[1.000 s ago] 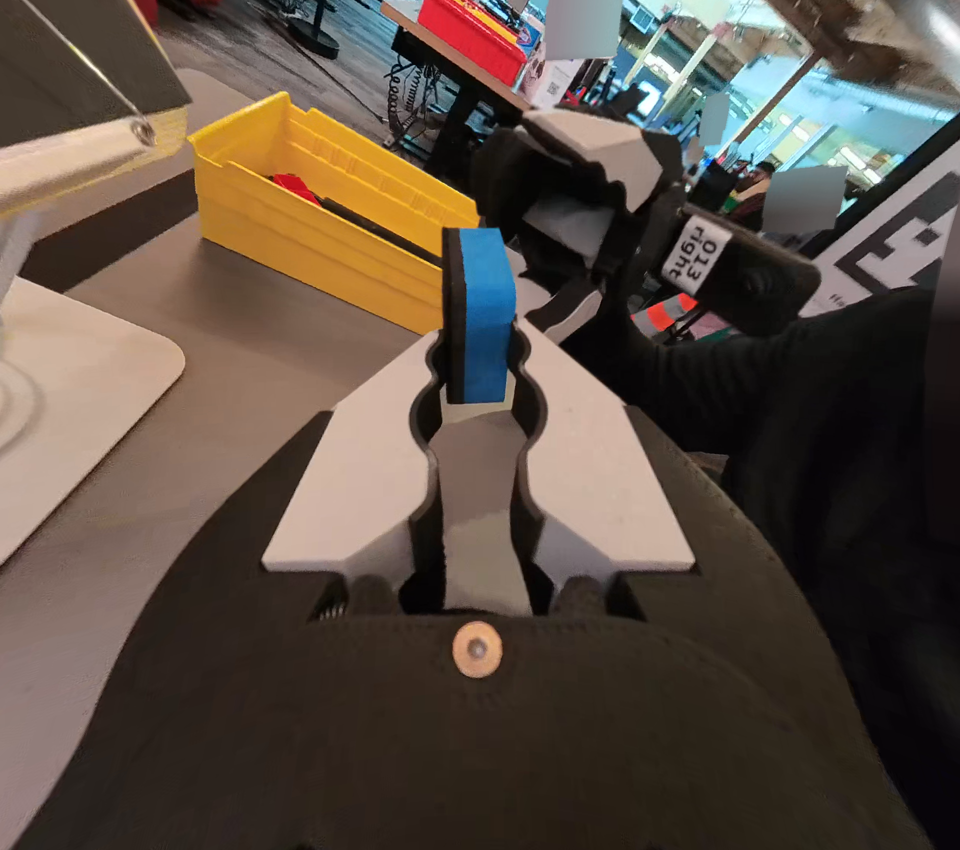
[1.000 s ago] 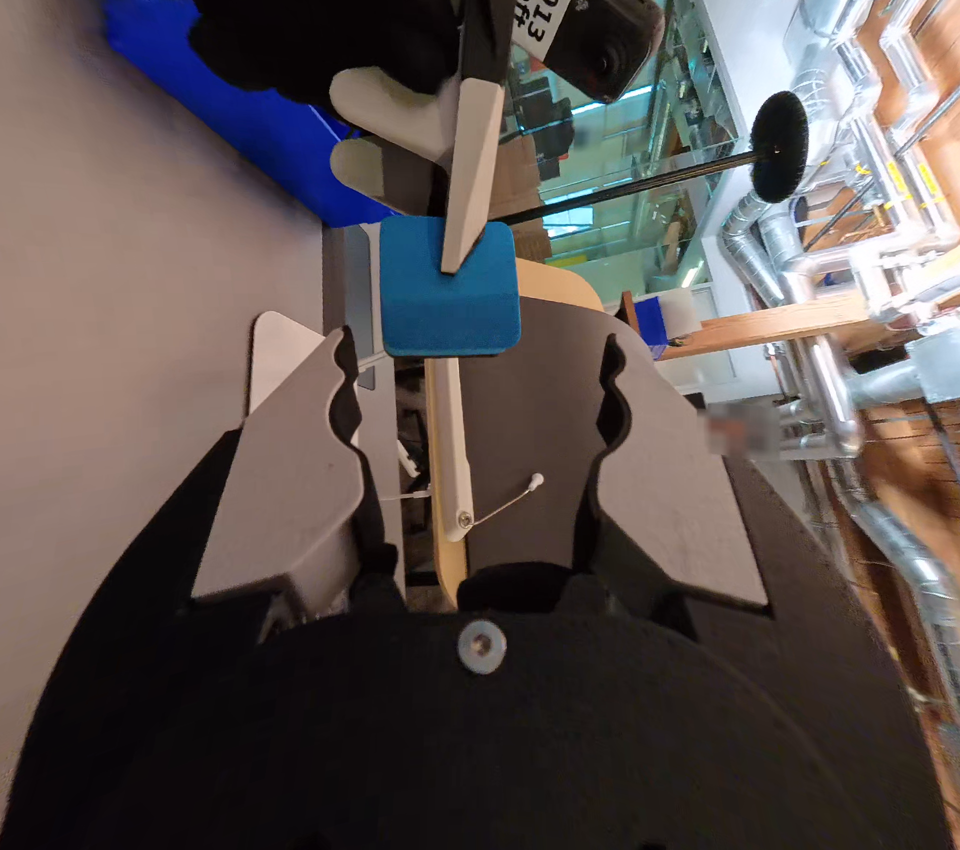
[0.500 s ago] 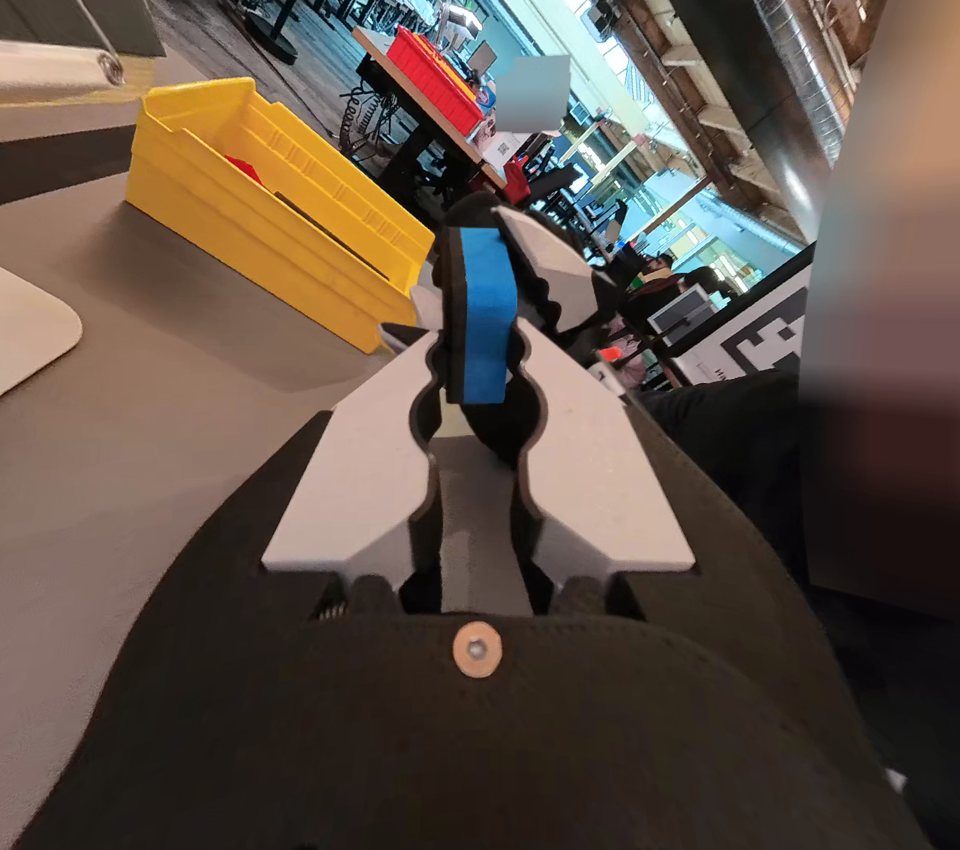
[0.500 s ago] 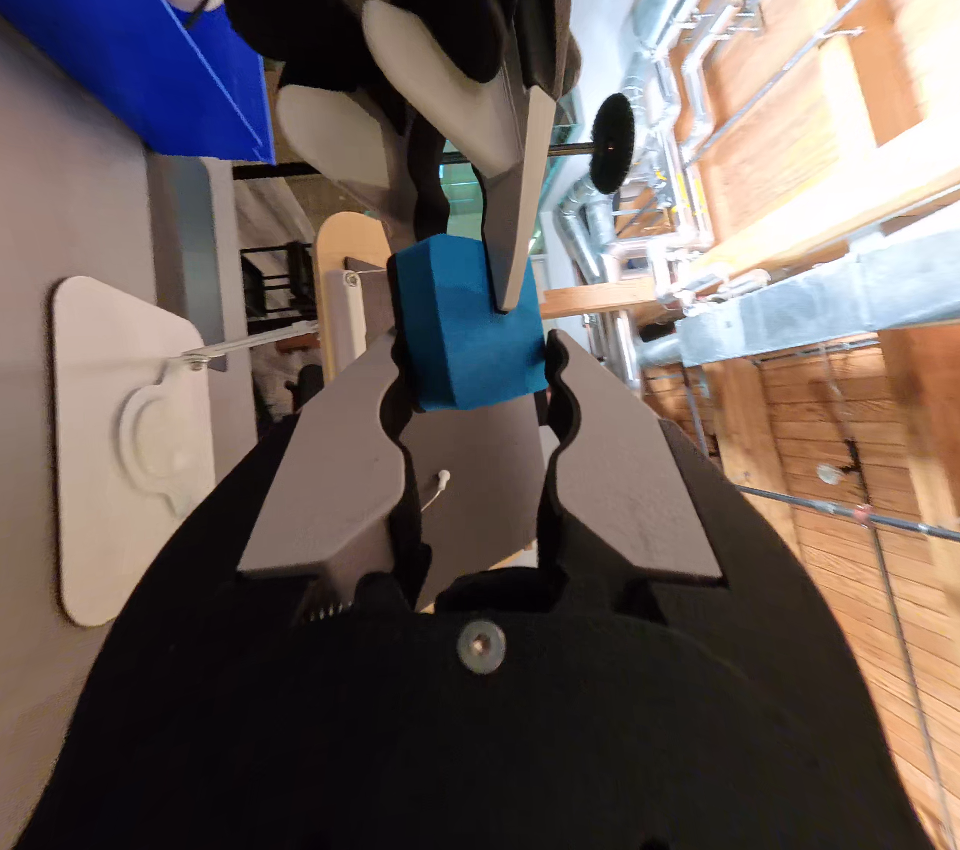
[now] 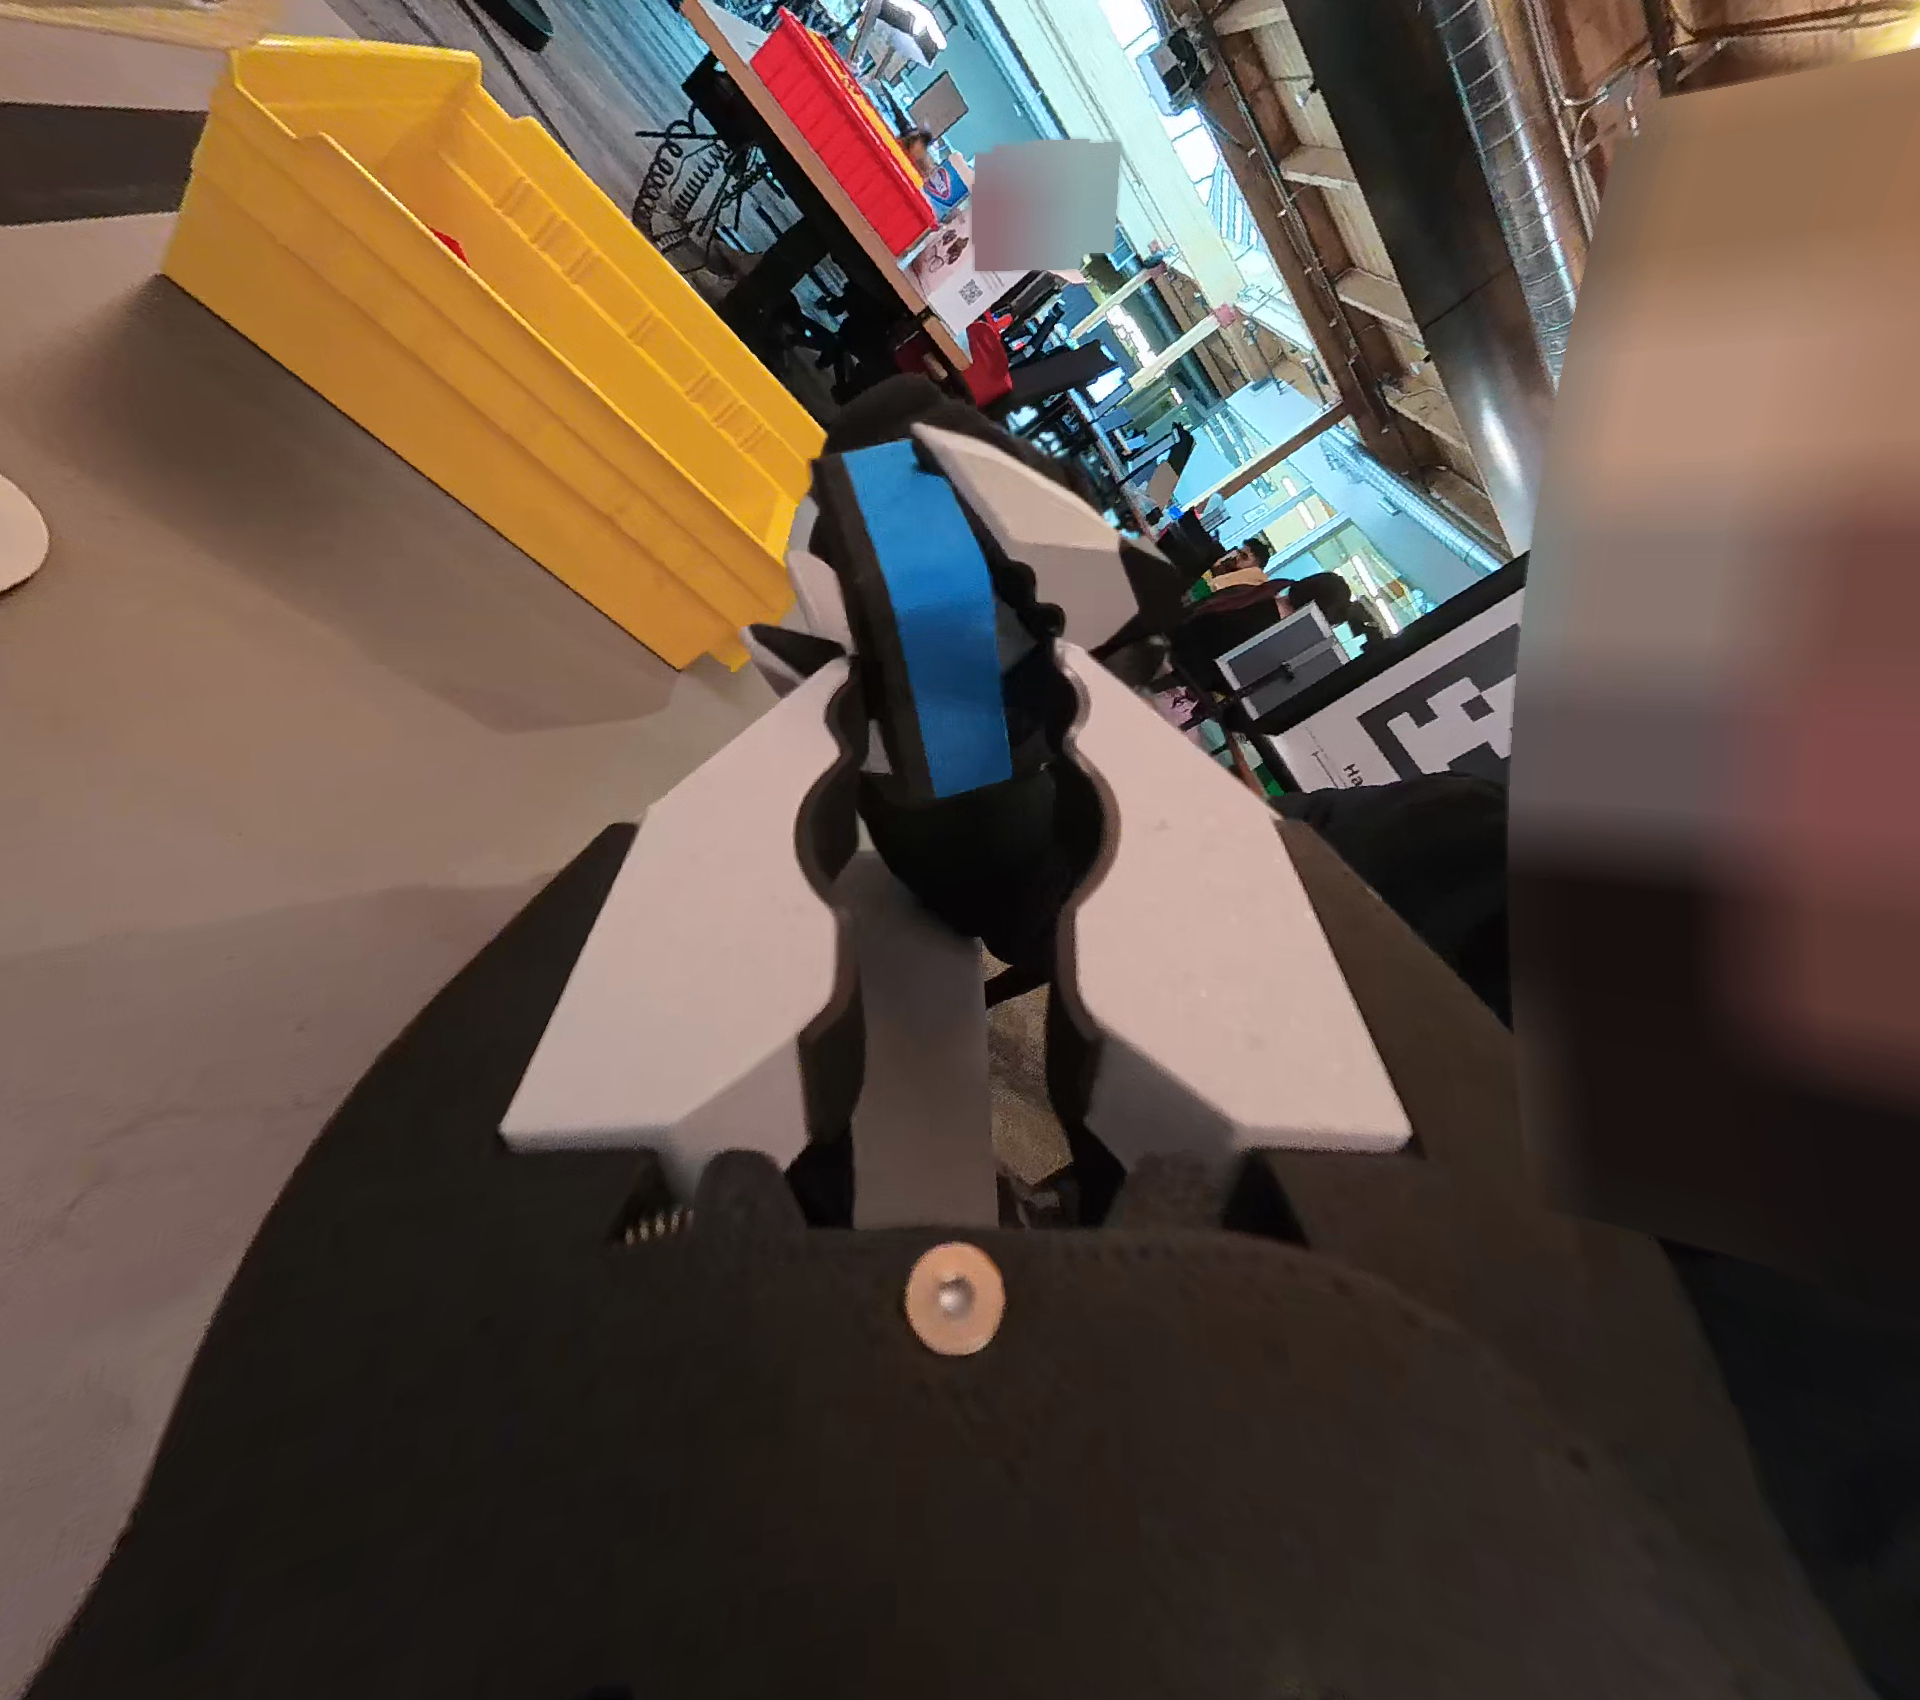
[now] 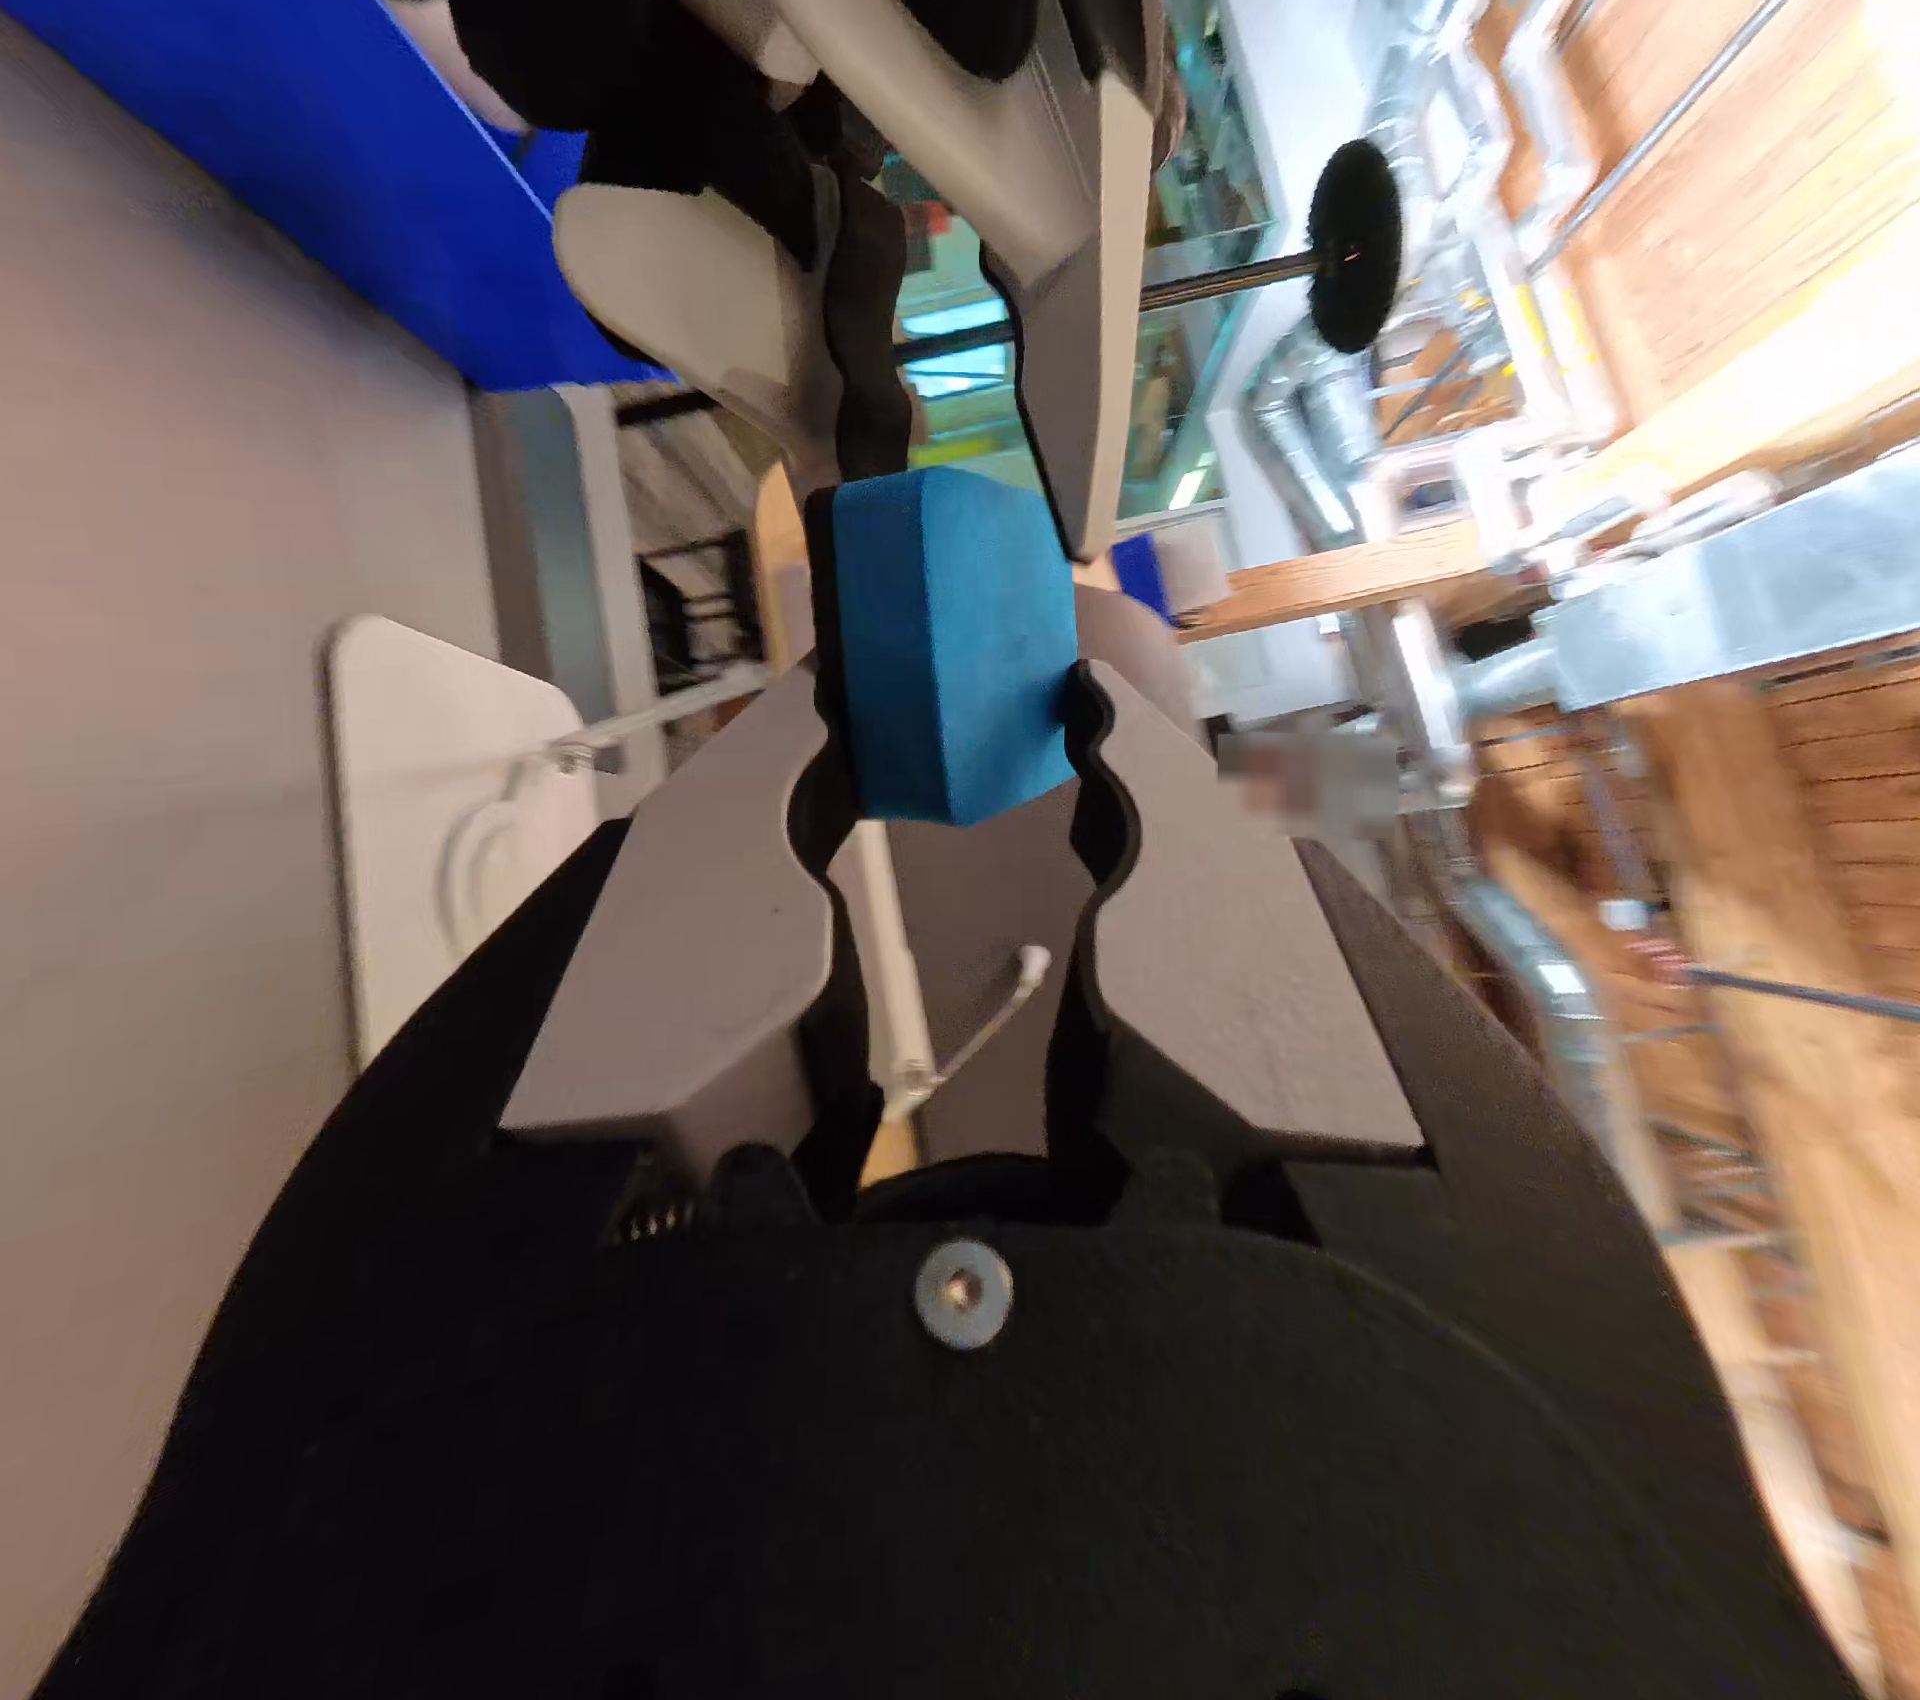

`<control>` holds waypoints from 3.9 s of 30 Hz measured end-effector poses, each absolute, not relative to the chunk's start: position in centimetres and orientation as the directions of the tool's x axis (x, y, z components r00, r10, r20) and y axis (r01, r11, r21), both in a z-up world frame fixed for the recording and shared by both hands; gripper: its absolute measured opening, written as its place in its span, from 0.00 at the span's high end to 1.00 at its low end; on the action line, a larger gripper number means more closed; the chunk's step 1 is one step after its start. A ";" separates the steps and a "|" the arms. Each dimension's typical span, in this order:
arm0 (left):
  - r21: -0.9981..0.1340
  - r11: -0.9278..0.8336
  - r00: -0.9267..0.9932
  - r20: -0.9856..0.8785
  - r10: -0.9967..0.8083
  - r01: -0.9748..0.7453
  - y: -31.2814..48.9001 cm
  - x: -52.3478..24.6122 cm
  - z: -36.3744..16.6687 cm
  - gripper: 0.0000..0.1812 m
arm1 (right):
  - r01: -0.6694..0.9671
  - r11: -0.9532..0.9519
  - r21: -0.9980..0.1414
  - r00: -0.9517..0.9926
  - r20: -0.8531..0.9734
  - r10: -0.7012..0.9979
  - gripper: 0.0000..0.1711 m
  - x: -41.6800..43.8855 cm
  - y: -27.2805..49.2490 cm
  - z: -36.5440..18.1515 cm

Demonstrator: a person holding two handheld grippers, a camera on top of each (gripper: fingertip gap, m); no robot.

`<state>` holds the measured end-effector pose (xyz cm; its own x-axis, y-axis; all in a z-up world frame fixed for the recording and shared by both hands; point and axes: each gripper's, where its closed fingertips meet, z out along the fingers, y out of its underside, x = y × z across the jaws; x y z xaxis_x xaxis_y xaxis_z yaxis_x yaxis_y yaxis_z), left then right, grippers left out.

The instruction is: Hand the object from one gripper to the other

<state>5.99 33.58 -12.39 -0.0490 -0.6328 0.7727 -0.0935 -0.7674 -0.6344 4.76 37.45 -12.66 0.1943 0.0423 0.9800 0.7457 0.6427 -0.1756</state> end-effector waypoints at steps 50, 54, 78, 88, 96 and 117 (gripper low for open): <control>-0.923 -0.357 0.205 0.326 -0.923 -0.144 35.2 4.1 -12.6 0.89 | 0.616 0.637 -0.464 0.196 0.873 0.447 0.56 5.8 36.9 -14.3; -0.856 -0.514 0.172 0.499 -0.849 -0.056 36.1 3.3 -12.5 0.89 | 0.688 0.663 -0.294 0.159 0.953 0.258 0.56 5.6 37.1 -13.7; -0.857 -0.442 0.458 0.291 -0.840 -0.264 36.9 5.2 -16.6 0.89 | 0.884 0.355 -0.304 0.159 0.910 0.383 0.50 4.8 41.3 -19.7; -0.865 -0.412 0.473 0.247 -0.846 -0.286 36.6 5.9 -17.3 0.89 | 0.907 0.293 -0.302 0.167 0.897 0.410 0.61 5.7 42.0 -20.6; -0.916 -0.155 0.412 -0.013 -0.911 -0.370 35.8 5.7 -16.7 0.72 | 0.883 0.250 -0.397 0.197 0.797 0.571 0.61 6.7 41.7 -21.6; -0.576 0.587 0.161 -0.778 -0.608 -0.569 32.2 5.7 -17.0 0.42 | 0.476 0.034 -0.879 -0.020 0.028 0.999 0.61 4.1 32.1 -21.1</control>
